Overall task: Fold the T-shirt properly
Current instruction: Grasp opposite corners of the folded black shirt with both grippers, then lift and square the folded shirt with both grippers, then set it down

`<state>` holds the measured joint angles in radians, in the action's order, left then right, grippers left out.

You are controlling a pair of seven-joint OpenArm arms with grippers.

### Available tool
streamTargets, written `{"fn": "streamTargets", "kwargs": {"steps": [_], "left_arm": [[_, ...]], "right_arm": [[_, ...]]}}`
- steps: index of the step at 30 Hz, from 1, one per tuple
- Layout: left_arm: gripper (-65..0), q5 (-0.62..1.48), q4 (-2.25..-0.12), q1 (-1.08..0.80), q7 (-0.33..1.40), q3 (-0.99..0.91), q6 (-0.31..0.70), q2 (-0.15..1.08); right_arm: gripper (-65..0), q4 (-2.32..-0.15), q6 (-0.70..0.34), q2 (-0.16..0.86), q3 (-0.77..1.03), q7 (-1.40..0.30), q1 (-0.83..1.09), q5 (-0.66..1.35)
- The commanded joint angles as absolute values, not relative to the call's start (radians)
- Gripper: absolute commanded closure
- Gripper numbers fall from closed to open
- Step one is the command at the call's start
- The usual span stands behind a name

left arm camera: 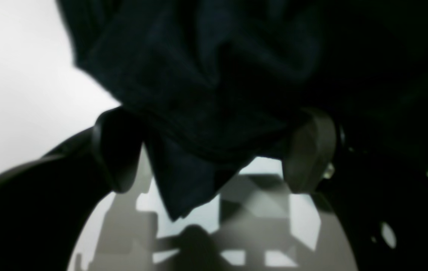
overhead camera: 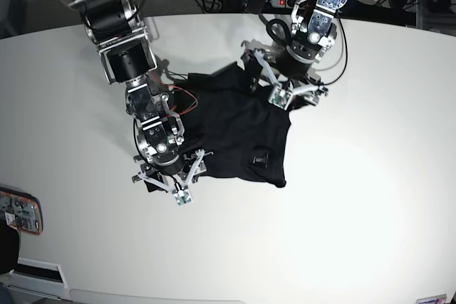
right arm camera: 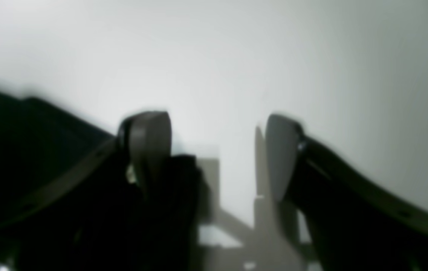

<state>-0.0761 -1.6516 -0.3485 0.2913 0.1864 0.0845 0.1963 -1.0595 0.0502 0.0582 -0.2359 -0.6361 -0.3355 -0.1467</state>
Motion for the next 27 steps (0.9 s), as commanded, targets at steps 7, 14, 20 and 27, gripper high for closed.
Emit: {"fn": "streamTargets", "kwargs": {"steps": [7, 14, 20, 27], "left_arm": [[-54.2, -0.087, -1.659, -0.344, 0.292, 0.18, 0.074, 0.2], [-54.2, -0.087, -1.646, -0.34, 0.292, 0.094, 0.074, 0.2], [-54.2, -0.088, -1.609, -0.294, 0.292, 0.068, 0.074, 0.202], [-54.2, -0.09, -1.6, -0.251, 0.294, 0.03, 0.074, 0.202]], "right_arm": [[-38.9, -1.112, 0.042, 0.061, -0.234, -0.642, -0.352, -0.15], [-38.9, -1.222, 0.042, 0.082, -0.234, -0.644, -0.246, -0.15], [-38.9, -1.323, 0.042, 0.111, -0.231, -0.645, -0.16, -0.15], [-38.9, -1.448, 0.042, 0.142, -0.232, -0.65, -0.047, -0.15]]}}
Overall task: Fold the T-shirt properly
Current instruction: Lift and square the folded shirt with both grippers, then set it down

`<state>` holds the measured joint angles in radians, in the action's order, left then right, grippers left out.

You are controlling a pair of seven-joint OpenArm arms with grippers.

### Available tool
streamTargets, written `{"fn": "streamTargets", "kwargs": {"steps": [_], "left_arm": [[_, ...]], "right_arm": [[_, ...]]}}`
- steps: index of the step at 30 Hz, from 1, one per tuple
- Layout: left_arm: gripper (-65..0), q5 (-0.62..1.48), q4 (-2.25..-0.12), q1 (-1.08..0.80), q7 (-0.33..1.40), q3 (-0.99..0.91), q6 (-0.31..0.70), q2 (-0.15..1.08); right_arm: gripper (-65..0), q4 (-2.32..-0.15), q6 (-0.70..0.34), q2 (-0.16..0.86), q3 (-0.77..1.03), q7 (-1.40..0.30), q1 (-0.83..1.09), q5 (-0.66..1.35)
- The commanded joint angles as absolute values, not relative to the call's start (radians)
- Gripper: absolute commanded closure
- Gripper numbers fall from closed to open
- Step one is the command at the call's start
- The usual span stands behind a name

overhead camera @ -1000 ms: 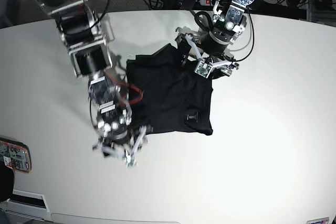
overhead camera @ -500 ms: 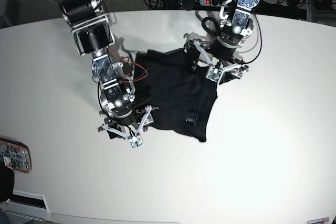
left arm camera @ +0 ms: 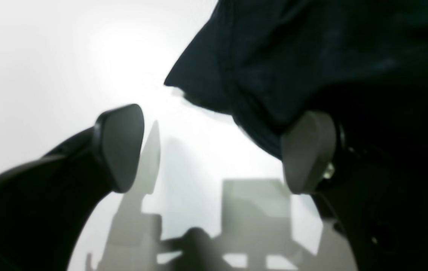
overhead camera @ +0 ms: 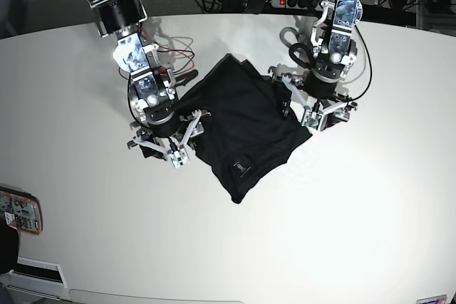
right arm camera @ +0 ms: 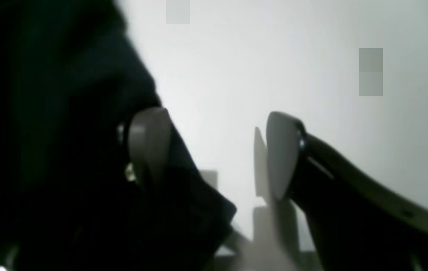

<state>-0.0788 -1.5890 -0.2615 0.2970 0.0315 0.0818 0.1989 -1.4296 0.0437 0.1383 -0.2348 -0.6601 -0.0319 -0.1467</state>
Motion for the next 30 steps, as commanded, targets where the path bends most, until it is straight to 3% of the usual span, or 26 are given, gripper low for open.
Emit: {"fn": "streamTargets", "kwargs": {"steps": [1, 15, 24, 30], "left_arm": [[-54.2, -0.09, -1.601, -0.251, 0.294, 0.03, 0.074, 0.202], [-54.2, -0.12, -1.595, -0.145, 0.36, 0.031, 0.074, 0.216], [-54.2, -0.257, -1.429, -0.039, 0.354, 0.061, 0.074, 0.208], [-54.2, -0.263, -1.369, 0.015, 0.354, 0.148, 0.074, 0.209]], "right_arm": [[-38.9, -1.474, 0.042, 0.143, -0.232, -0.651, -0.028, -0.15], [-38.9, -1.69, 0.042, 0.145, -0.232, -0.651, 0.173, -0.151], [-38.9, -1.765, 0.042, 0.145, -0.239, -0.648, 0.257, -0.151], [-38.9, -1.787, 0.042, 0.145, -0.372, -0.651, 0.266, -0.151]]}}
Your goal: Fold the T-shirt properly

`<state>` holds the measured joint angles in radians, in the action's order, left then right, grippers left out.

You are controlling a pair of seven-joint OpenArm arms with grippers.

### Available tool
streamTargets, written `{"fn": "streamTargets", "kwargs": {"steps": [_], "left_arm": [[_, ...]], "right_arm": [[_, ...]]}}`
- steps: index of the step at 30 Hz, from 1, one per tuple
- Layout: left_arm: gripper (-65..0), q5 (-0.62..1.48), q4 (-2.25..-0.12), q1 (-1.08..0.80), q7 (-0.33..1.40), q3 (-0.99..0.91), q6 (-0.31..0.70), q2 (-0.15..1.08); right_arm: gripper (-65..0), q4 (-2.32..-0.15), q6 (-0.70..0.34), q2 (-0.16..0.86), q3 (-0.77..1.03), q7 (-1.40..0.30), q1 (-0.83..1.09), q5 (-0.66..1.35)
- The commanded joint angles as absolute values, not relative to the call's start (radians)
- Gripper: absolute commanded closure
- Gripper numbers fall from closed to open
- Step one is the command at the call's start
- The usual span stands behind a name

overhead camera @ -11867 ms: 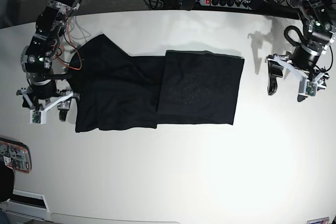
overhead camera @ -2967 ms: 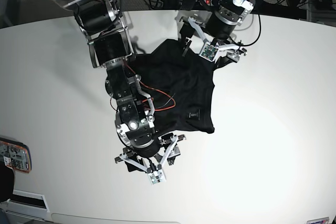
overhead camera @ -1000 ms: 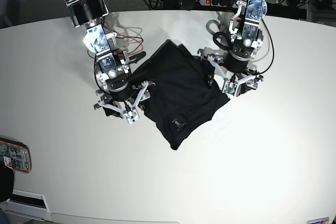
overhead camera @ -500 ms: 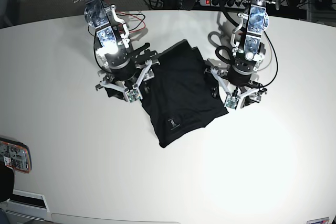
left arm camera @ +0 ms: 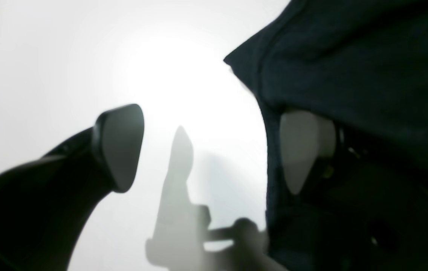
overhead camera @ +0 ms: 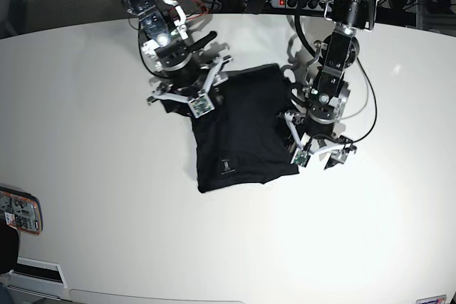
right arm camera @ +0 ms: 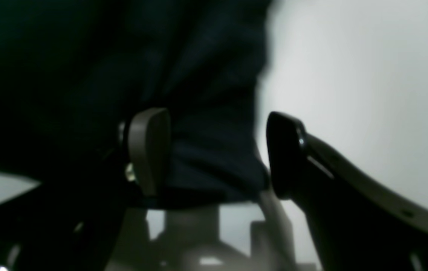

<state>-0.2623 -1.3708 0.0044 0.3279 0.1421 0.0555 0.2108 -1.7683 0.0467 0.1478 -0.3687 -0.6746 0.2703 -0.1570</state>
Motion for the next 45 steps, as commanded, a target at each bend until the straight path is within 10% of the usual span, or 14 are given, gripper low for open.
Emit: {"fn": "streamTargets", "kwargs": {"steps": [1, 26, 45], "left_arm": [[-54.2, -0.263, -1.353, 0.028, 0.354, 0.163, 0.074, 0.209], [-54.2, -0.263, -1.461, -0.051, 0.351, 0.047, 0.074, 0.228], [-54.2, -0.255, -2.063, -0.337, 0.315, -0.033, 0.074, 0.231]], "right_arm": [[-38.9, -1.788, 0.042, 0.145, -0.39, -0.651, 0.266, -0.151], [-38.9, -1.874, 0.045, 0.173, -0.317, -0.651, 0.266, -0.153], [-38.9, -1.913, 0.045, 0.173, -0.097, -0.46, 0.266, -0.153]]}}
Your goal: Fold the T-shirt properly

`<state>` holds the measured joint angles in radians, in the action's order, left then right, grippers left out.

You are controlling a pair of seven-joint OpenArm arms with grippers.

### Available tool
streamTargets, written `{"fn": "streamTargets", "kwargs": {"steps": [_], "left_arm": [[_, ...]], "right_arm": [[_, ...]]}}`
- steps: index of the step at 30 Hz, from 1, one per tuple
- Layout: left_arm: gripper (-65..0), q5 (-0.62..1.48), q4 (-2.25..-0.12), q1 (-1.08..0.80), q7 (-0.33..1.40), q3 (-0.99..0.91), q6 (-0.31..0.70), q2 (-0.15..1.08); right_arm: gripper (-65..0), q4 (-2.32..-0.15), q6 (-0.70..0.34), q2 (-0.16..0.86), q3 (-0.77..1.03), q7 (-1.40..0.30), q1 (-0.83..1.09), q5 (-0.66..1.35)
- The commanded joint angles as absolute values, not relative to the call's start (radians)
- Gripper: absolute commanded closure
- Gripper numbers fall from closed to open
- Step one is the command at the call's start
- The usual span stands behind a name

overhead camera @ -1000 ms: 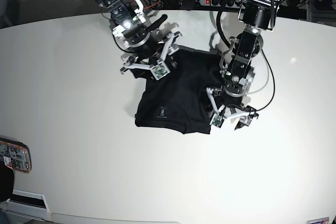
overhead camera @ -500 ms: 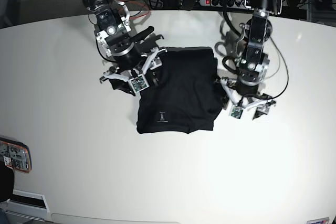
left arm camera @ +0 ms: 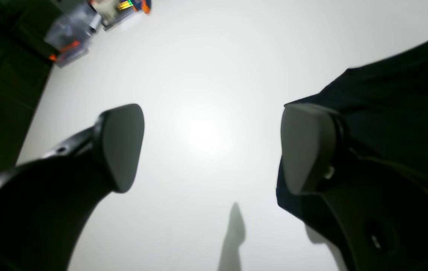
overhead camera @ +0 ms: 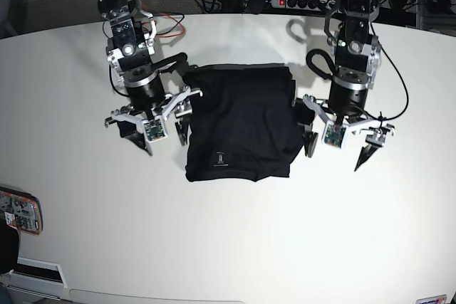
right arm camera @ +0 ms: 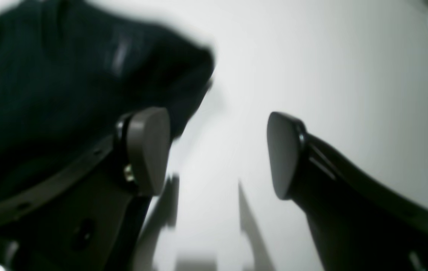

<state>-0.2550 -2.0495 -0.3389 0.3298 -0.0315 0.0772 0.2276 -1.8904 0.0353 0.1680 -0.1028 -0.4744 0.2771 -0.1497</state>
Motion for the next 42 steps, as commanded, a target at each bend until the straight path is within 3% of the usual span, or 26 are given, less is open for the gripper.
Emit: {"fn": "streamTargets", "kwargs": {"steps": [1, 8, 17, 24, 28, 36, 42], "left_arm": [[-54.2, -0.255, -2.063, -0.36, 0.266, -0.033, 0.074, 0.231], [-54.2, -0.255, -2.028, -0.532, -0.222, -0.033, 0.076, 0.294], [-54.2, -0.255, -1.919, -0.596, -0.486, -0.157, 0.074, 0.229], [-54.2, -0.255, -1.738, -0.619, -0.855, -0.211, 0.074, 0.219], [-54.2, -0.255, -1.6, -0.621, -1.079, -0.213, 0.074, 0.216], [-54.2, -0.255, -1.595, -0.717, -1.072, -0.234, 0.074, 0.208], [-54.2, -0.263, -1.592, -0.789, -1.072, -0.226, 0.074, 0.208]], "right_arm": [[-38.9, -1.911, 0.045, 0.174, -0.068, -0.398, 0.268, -0.153], [-38.9, -1.88, 0.045, 0.174, 0.074, -0.033, 0.329, -0.151], [-38.9, -1.787, 0.045, 0.174, 0.199, 0.381, 0.446, -0.151], [-38.9, -1.558, 0.045, 0.17, 0.331, 0.832, 0.518, -0.151], [-38.9, -1.449, 0.045, 0.17, 0.386, 1.007, 0.572, -0.151], [-38.9, -1.419, 0.045, 0.17, 0.437, 1.145, 0.71, -0.151], [-38.9, -1.417, 0.045, 0.17, 0.437, 1.153, 0.802, -0.151]]}}
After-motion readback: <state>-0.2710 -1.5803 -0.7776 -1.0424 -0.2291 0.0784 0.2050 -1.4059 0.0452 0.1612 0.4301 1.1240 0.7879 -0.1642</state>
